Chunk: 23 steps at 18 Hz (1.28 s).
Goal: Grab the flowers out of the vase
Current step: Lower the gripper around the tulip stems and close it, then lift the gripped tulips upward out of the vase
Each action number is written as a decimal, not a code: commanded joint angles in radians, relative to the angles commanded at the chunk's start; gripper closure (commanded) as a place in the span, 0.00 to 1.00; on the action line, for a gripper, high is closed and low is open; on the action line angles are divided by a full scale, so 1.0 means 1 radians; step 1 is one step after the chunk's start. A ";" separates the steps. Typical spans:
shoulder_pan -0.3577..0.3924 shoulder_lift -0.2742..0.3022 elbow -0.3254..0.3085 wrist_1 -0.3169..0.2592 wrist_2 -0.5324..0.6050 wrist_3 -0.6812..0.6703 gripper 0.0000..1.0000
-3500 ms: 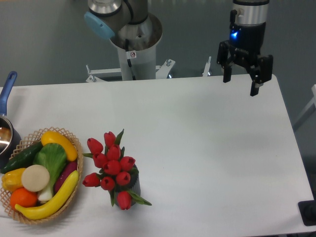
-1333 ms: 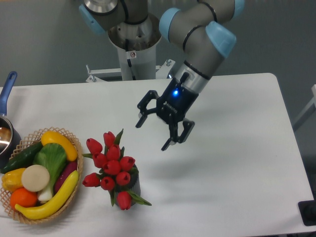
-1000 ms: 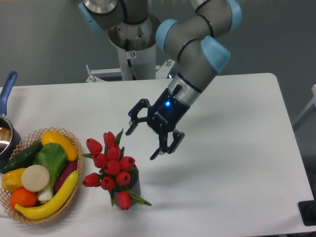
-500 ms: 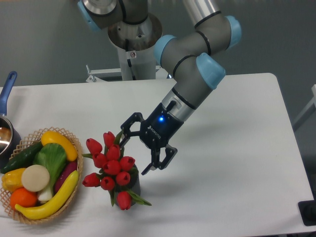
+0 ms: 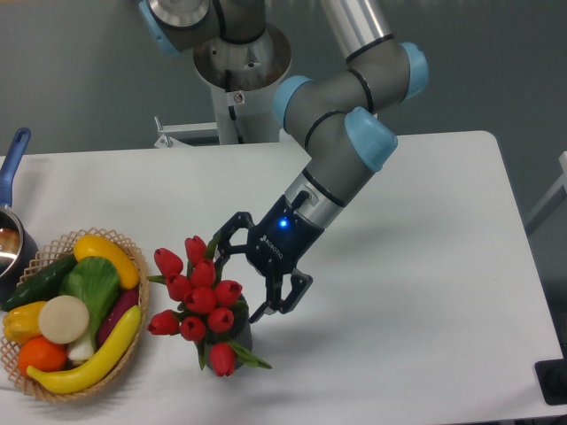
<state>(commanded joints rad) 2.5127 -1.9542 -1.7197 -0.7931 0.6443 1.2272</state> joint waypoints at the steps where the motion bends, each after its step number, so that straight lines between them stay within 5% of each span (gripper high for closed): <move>1: -0.005 -0.005 0.005 -0.002 0.002 0.000 0.00; 10: -0.029 -0.012 0.008 0.000 -0.003 -0.003 0.00; 18: -0.031 -0.008 0.006 0.000 -0.002 -0.003 0.58; 23: -0.031 -0.006 0.009 0.000 -0.005 -0.003 0.72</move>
<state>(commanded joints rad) 2.4820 -1.9604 -1.7104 -0.7931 0.6397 1.2241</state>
